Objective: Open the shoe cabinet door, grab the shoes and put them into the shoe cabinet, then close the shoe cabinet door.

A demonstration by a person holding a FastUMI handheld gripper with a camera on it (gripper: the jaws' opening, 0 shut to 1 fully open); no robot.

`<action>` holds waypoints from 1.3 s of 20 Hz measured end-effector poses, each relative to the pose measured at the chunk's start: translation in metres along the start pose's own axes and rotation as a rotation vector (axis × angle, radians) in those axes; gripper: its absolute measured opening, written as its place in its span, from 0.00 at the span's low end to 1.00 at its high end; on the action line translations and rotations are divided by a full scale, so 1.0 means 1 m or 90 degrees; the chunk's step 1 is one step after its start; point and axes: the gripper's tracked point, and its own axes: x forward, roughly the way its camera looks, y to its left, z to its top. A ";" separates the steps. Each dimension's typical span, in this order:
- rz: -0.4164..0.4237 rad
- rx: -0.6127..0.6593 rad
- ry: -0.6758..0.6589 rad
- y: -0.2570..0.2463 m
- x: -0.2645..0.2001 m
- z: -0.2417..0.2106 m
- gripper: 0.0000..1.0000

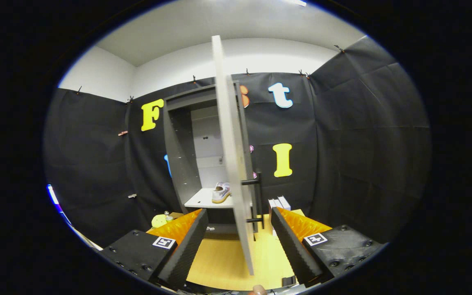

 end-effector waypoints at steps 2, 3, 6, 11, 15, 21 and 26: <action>-0.008 0.001 0.010 -0.022 0.011 -0.005 0.98; -0.010 0.002 0.013 -0.030 0.018 -0.005 0.98; -0.002 0.004 0.022 -0.041 0.040 -0.010 0.98; 0.025 -0.006 0.034 -0.040 0.072 -0.013 0.98; 0.013 -0.031 0.026 -0.034 0.077 -0.013 0.98; 0.047 -0.029 0.032 0.015 0.083 -0.023 0.97; 0.050 -0.031 0.028 0.068 0.101 -0.034 0.97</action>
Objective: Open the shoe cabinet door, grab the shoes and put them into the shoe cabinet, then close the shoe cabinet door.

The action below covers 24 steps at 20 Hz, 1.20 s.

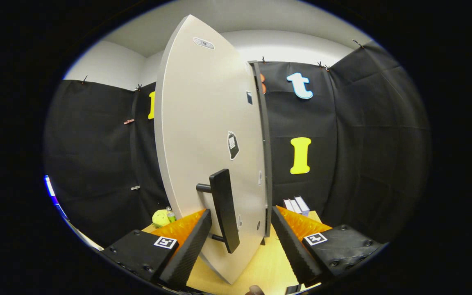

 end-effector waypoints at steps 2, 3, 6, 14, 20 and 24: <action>-0.016 0.018 0.002 0.012 0.011 -0.005 0.97; -0.018 0.029 0.002 0.021 0.017 -0.006 0.97; -0.031 0.035 0.001 0.037 0.032 -0.008 0.97; -0.029 0.021 -0.006 0.098 0.079 -0.015 0.97; 0.014 0.013 0.001 0.140 0.107 -0.022 0.98; 0.027 0.005 0.005 0.158 0.118 -0.027 0.99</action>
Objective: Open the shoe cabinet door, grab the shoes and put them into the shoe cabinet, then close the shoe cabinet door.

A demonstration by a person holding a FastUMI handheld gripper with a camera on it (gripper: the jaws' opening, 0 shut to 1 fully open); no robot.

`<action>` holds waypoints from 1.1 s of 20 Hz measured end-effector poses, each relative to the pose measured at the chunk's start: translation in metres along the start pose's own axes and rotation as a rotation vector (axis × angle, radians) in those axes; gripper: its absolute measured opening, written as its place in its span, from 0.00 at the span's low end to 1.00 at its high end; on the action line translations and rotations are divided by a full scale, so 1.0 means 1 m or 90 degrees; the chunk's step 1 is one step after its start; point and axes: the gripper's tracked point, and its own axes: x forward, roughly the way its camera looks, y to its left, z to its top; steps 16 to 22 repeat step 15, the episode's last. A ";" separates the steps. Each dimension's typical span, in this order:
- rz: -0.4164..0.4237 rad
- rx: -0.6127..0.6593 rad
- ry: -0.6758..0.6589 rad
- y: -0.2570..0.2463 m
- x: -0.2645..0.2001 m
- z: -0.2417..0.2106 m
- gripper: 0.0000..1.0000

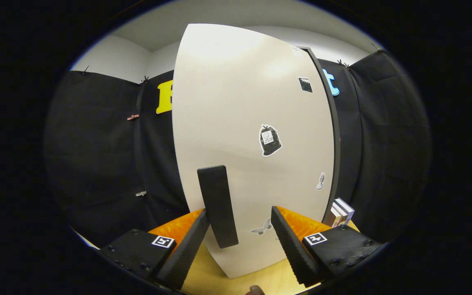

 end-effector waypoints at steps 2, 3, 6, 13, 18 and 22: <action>-0.002 -0.001 0.006 0.003 0.000 -0.006 1.00; -0.002 -0.003 0.008 0.005 -0.001 -0.006 1.00; -0.004 -0.009 0.007 0.010 -0.002 -0.004 0.98; -0.015 -0.049 -0.016 0.017 -0.008 0.008 0.98; -0.026 -0.050 -0.015 0.016 -0.009 0.010 0.98; -0.026 -0.050 -0.015 0.016 -0.009 0.010 0.98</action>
